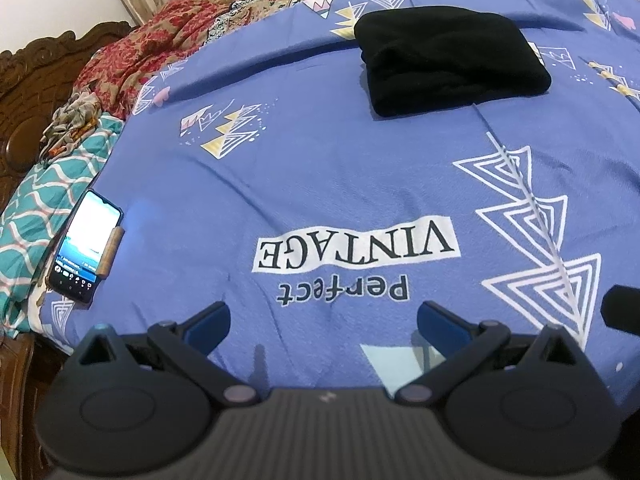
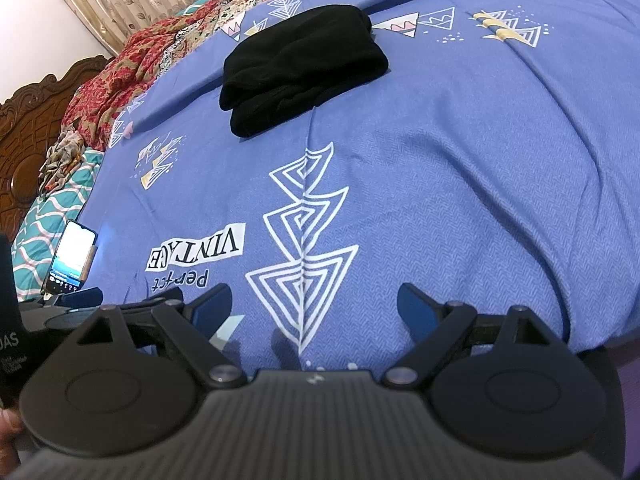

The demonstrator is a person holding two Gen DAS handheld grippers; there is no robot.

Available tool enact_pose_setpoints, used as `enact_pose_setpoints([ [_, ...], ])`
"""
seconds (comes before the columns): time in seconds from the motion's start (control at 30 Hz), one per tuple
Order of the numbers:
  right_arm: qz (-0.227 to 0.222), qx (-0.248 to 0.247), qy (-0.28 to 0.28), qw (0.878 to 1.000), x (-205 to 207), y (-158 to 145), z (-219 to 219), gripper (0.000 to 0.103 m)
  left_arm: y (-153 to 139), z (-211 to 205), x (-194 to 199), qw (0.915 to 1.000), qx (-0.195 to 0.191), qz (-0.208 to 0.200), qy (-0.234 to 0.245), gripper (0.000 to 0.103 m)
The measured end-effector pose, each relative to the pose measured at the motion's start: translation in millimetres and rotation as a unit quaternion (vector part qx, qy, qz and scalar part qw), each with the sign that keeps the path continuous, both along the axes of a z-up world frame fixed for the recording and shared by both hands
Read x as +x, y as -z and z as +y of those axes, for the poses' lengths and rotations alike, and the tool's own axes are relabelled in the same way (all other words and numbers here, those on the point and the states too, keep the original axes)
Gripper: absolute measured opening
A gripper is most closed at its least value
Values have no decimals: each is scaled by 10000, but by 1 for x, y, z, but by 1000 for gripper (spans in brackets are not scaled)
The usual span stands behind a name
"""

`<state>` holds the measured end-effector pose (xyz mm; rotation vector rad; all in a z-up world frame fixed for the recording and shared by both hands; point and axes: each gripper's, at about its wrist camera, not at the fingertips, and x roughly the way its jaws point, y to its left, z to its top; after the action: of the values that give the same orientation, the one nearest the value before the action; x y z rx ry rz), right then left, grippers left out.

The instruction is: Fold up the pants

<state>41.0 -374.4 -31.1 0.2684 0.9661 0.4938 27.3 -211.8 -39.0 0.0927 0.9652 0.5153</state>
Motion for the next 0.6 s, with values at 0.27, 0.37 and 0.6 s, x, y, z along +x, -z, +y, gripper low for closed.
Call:
enact_pose_setpoints([
  [0.27,-7,-1,-4,10000,1,0,0,91,1,-1,0,10000,49,31,29,103],
  [0.37,-19,1,1,10000,0,0,0,91,2,-1,0,10000,49,46,29,103],
  [0.6,-37,6,44,10000,-1,0,0,91,3,-1,0,9999,47,79,42,103],
])
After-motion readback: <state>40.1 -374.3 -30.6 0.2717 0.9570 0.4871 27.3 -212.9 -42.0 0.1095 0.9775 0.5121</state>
